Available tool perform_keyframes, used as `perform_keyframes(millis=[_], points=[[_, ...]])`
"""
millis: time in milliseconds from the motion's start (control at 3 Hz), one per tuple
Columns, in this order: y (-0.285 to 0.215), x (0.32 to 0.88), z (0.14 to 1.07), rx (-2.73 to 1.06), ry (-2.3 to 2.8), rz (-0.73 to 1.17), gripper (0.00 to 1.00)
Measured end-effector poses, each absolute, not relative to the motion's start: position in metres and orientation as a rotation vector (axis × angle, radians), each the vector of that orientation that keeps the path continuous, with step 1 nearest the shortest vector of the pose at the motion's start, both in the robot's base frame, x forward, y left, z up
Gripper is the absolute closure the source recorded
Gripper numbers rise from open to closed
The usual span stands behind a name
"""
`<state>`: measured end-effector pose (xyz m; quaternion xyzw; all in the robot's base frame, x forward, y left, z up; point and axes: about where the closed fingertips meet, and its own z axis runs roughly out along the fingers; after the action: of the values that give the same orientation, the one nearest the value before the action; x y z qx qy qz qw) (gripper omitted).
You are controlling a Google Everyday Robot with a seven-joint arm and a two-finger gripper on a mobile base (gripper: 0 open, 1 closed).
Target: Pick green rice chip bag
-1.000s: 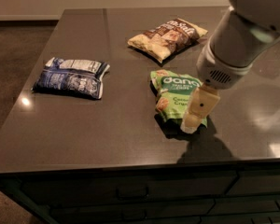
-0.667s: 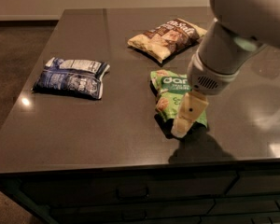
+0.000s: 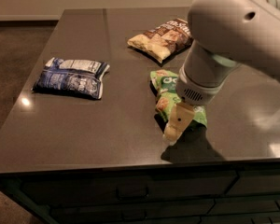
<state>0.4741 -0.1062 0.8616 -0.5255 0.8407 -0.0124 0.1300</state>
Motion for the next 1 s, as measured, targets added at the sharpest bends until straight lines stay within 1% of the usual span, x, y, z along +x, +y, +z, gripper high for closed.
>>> perform_keyframes(millis=[333,1000], points=[[-0.1051,0.4762,0.8574,-1.515,2.433,-0.073,0.16],[-0.1059,0.4787,0.8644,-1.482,2.411,-0.071,0.63]])
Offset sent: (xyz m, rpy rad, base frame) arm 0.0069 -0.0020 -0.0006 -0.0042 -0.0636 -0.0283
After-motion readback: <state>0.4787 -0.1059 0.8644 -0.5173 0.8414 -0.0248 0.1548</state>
